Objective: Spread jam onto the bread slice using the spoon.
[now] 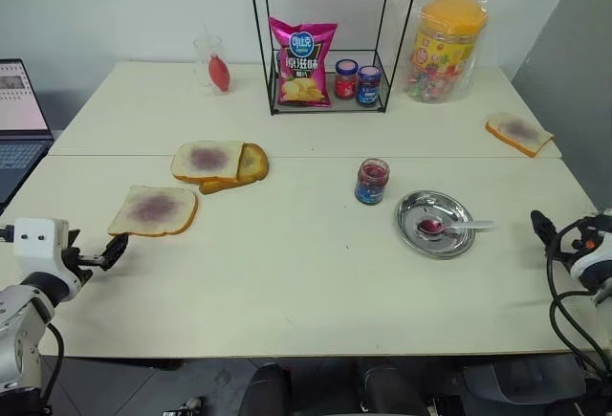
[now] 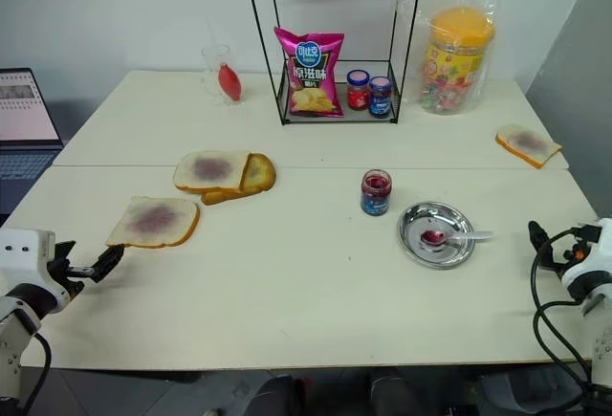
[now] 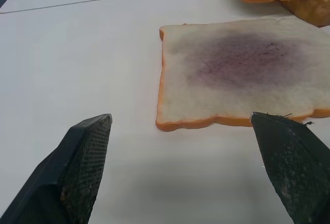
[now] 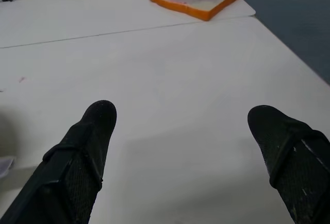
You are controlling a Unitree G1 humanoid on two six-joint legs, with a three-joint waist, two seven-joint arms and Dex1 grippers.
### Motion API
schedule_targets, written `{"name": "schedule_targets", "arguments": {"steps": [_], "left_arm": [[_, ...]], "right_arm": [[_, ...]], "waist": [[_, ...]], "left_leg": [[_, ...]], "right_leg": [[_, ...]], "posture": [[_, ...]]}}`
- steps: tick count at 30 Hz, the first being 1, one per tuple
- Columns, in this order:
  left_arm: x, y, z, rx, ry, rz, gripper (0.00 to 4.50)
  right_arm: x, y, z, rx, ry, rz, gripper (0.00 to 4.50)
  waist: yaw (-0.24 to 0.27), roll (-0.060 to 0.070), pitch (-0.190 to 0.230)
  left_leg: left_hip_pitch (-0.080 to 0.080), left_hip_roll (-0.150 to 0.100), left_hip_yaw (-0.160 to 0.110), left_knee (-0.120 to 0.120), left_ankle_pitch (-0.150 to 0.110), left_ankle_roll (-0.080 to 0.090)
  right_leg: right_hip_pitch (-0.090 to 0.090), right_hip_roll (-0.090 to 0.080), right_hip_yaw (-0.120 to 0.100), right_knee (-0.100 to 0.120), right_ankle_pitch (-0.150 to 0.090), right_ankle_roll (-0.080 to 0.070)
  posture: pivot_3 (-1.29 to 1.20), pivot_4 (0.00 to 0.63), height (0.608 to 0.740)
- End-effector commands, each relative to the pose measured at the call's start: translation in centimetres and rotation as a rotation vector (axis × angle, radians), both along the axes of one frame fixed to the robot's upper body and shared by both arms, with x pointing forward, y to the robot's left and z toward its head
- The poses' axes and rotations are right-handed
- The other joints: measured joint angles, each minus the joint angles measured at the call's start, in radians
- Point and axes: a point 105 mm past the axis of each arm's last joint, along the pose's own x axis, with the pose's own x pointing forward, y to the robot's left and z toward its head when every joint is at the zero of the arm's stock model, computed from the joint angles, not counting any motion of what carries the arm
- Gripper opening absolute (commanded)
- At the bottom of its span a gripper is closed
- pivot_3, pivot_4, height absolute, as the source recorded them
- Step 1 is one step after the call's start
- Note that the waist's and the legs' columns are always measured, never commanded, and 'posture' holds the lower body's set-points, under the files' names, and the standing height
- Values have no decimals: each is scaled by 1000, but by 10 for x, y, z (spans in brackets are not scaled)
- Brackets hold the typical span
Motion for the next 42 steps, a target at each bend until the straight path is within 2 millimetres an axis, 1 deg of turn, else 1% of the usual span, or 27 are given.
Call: {"name": "schedule_targets", "arguments": {"steps": [1, 3, 5, 7, 9, 10, 11, 12, 13, 15, 16, 17, 19, 20, 23, 26, 28, 31, 36, 39, 41, 42], "left_arm": [[-3, 8, 13, 8, -35, 20, 4500], [-5, 11, 15, -8, -44, 25, 4500], [-6, 17, 20, -28, -53, 41, 4500], [-5, 24, 32, -122, -97, 56, 4500], [-1, 29, 46, -245, -154, 62, 4500], [2, 30, 51, -292, -159, 48, 4500], [7, 29, 57, -362, -164, 24, 4500], [10, 28, 61, -408, -166, 5, 4500], [12, 28, 64, -442, -166, -10, 4500], [15, 27, 66, -476, -141, -46, 4500], [17, 24, 61, -479, -90, -77, 4500], [18, 22, 58, -480, -53, -97, 4500], [19, 18, 48, -446, 17, -130, 4500], [24, 19, 40, -409, 44, -121, 4500], [33, 21, 28, -376, 76, -112, 4500], [44, 18, 13, -352, 126, -124, 4500], [49, 16, 6, -339, 148, -123, 4500], [60, 4, -5, -357, 175, -154, 4500], [67, -9, -20, -324, 224, -201, 4500], [66, -14, -23, -308, 243, -241, 3998], [66, -15, -23, -286, 259, -264, 3448], [66, -15, -23, -275, 263, -268, 3303]], "right_arm": [[-1, -1, 10, -25, -41, -8, 4488], [-1, 0, 11, -28, -45, -8, 4488], [1, 3, 21, -36, -67, 29, 4488], [7, 17, 48, -104, -118, 157, 4488], [15, 33, 80, -92, -173, 281, 4488], [19, 48, 99, -73, -195, 385, 4488], [20, 75, 118, -47, -194, 552, 4488], [18, 93, 129, -34, -180, 668, 4488], [14, 110, 135, -24, -160, 769, 4488], [5, 139, 143, 4, -119, 927, 4488], [-5, 163, 144, 28, -81, 1064, 4488], [-14, 178, 143, 44, -50, 1154, 4488], [-26, 198, 138, 37, 9, 1276, 4488], [-35, 212, 133, 40, 43, 1368, 4488], [-49, 235, 124, 46, 96, 1520, 4488], [-52, 254, 116, 42, 110, 1607, 4488], [-52, 260, 113, 34, 113, 1632, 4488], [-46, 266, 108, 39, 100, 1624, 4488], [-41, 268, 104, 28, 84, 1601, 4488], [-42, 268, 105, 38, 79, 1599, 4500], [-43, 269, 105, 38, 77, 1598, 4500], [-43, 269, 105, 40, 75, 1597, 4500]], "waist": [[0, 0, 0], [0, 0, 0], [0, 0, 0], [-1, 0, 0], [-1, 2, 2], [-3, 2, 2], [-6, 3, 3], [-8, 4, 4], [-8, 4, 4], [-8, 0, 1], [-8, -3, -1], [-8, -4, -1], [-6, -3, -1], [-5, -3, 0], [2, -4, 0], [5, -6, 0], [7, -6, 0], [9, -6, 0], [13, -6, 0], [13, -5, 0], [13, -5, 0], [14, -5, 0]], "left_leg": [[0, 0, 0, 0, 0, 0], [0, 0, 0, 0, 0, 0], [0, 0, 0, 0, 0, 0], [0, 0, 0, 0, 0, 0], [0, 0, 0, 0, 0, 0], [0, 0, 0, 1, 0, 0], [0, 0, 0, 1, 0, 0], [1, 0, 0, 1, 0, 0], [1, -1, 0, 1, 0, 1], [2, 1, -2, 1, 1, 2], [2, 2, -3, -1, 1, 2], [1, 3, -4, -1, 1, 2], [-1, 3, -4, -2, 0, 1], [-3, 3, -4, -2, 0, 1], [-4, 1, -4, -2, -1, 0], [-5, 1, -4, -1, -2, -1], [-5, 0, -4, -1, -2, -1], [-5, 0, -4, 0, -2, -1], [-4, 0, -4, 0, -2, -1], [-3, 0, -4, 0, -2, -1], [-3, 0, -4, 0, -2, -1], [-3, 0, -4, 0, -2, -1]], "right_leg": [[0, 0, 0, 0, 0, 0], [0, 0, 0, 0, 0, 0], [0, 0, 0, 0, 0, 0], [0, 0, 0, 0, 0, 0], [-1, 0, 0, 1, 0, 0], [-1, 0, 0, 1, 0, 1], [-1, 0, 0, 1, 1, 1], [0, 0, 0, 1, 2, 1], [0, 0, 0, 1, 3, 0], [1, 2, -3, 1, 2, -1], [1, 3, -4, 0, 1, -3], [1, 3, -5, 1, -1, -5], [-1, 3, -6, 0, -2, -6], [-2, 2, -6, 0, -1, -7], [-3, 0, -6, 0, -1, -8], [-3, 0, -7, -1, -1, -7], [-3, -1, -6, -1, -1, -7], [-3, -1, -6, 0, -1, -7], [-3, -1, -7, 1, -1, -7], [-2, -1, -6, 1, -1, -7], [-2, -1, -6, 1, -1, -7], [-2, -1, -6, 1, -1, -7]], "posture": [[0, 150, 740], [0, 150, 740], [0, 150, 740], [0, 150, 740], [0, 150, 740], [0, 150, 740], [0, 150, 740], [0, 150, 740], [0, 150, 740], [0, 150, 740], [0, 150, 740], [0, 150, 740], [0, 150, 740], [0, 150, 740], [0, 150, 740], [0, 150, 740], [0, 150, 740], [0, 150, 740], [0, 150, 740], [0, 150, 740], [0, 150, 740], [0, 150, 740]]}}
